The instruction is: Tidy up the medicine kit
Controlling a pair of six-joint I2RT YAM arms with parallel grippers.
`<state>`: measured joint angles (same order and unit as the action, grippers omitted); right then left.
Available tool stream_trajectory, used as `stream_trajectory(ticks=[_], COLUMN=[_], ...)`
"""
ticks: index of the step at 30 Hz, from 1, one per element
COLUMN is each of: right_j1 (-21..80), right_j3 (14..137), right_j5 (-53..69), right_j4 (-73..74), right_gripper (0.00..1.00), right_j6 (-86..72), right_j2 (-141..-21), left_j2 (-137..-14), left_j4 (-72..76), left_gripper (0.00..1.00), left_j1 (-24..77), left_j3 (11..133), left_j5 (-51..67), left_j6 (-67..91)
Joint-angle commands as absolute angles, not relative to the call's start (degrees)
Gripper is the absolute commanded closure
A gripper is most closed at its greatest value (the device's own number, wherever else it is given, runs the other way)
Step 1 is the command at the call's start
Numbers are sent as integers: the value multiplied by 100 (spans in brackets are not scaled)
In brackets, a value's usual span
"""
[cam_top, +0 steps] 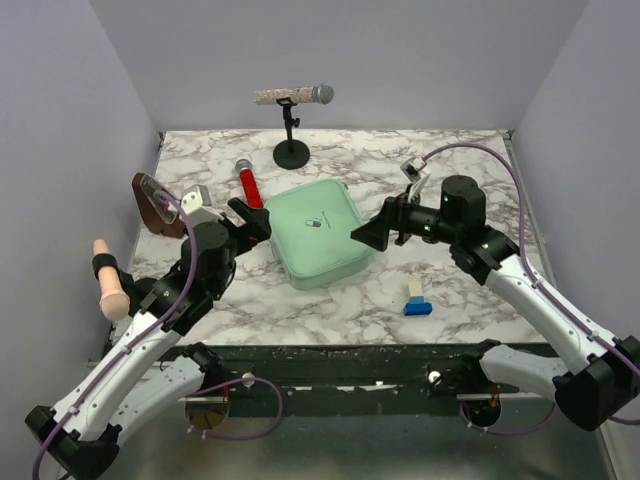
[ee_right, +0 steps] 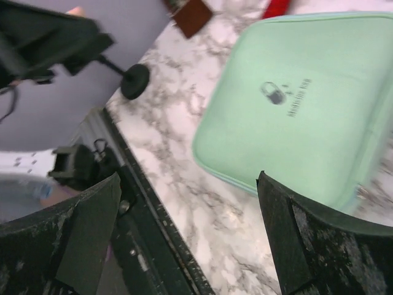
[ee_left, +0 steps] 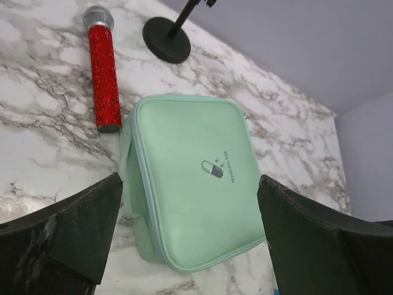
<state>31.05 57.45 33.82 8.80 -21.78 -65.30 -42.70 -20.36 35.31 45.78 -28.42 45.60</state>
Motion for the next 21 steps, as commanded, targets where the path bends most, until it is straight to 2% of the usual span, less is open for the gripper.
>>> stream_trajectory(ticks=[1,11,14,17,21], right_j1=[2638,2285,2259,2259,2259], right_j3=[5195,4957,4931,5158,5686], right_j5=[2225,1898,1776,1521,1819], right_j4=[834,792,537,369,360], right_gripper=[0,3,4,4,6], right_j6=[-2539,-3085,-3225,-3217,-3059], right_j2=[-6257,-7074,-7320,-7759,-8629], left_j2=[-3964,-5518,-5835,-6073,-6248], left_j4=[-1908,-1680,-1389,-1450,-1573], left_gripper=[1,1,1,1,1], left_j1=[3489,3218,2927,2856,2813], left_j3=[4764,4606,4351,4272,4149], left_j5=[-3331,-2444,-1821,-1617,-1731], left_j6=[4351,4552,4824,4957,4983])
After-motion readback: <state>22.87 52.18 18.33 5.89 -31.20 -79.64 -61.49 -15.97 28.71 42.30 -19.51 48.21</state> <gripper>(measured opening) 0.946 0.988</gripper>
